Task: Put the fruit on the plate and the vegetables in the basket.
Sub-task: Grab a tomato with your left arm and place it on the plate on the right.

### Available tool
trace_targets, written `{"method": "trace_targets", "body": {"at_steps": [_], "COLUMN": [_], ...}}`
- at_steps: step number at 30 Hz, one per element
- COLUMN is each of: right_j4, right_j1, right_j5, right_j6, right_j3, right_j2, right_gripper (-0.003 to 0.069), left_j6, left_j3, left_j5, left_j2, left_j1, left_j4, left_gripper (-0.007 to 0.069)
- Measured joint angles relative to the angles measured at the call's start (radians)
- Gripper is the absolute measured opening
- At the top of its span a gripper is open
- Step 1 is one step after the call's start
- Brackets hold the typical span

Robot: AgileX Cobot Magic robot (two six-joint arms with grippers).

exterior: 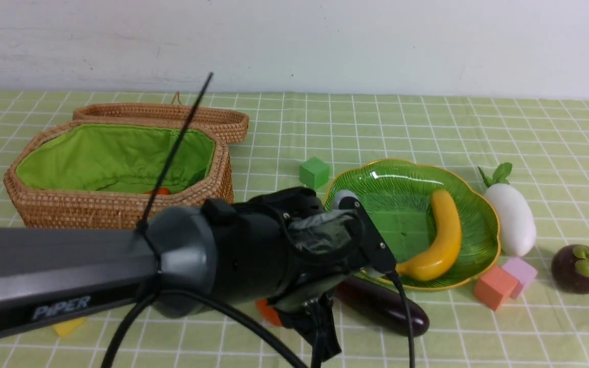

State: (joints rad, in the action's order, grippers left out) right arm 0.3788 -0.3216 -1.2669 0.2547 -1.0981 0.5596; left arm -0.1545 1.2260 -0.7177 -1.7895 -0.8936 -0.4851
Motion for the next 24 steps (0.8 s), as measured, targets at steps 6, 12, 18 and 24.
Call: {"method": "trace_targets", "body": {"at_steps": [6, 12, 18, 24], "right_j4": [0.000, 0.000, -0.003, -0.005], "right_j1": [0.000, 0.000, 0.000, 0.000], "right_j5": [0.000, 0.000, 0.000, 0.000], "right_j6": [0.000, 0.000, 0.000, 0.000], "right_j3": [0.000, 0.000, 0.000, 0.000], "right_j2": [0.000, 0.000, 0.000, 0.000], "right_gripper": [0.0189, 0.0191, 0.0193, 0.0193], "left_j6": [-0.019, -0.036, 0.002, 0.009], "left_j3": [0.000, -0.001, -0.002, -0.002], "left_j5": [-0.004, 0.000, 0.015, 0.045], "left_j2": [0.062, 0.070, 0.070, 0.044], "left_j1": [0.000, 0.000, 0.000, 0.000], "left_j4": [-0.015, 0.007, 0.124, 0.216], "left_gripper": [-0.0013, -0.0013, 0.0079, 0.0331]}}
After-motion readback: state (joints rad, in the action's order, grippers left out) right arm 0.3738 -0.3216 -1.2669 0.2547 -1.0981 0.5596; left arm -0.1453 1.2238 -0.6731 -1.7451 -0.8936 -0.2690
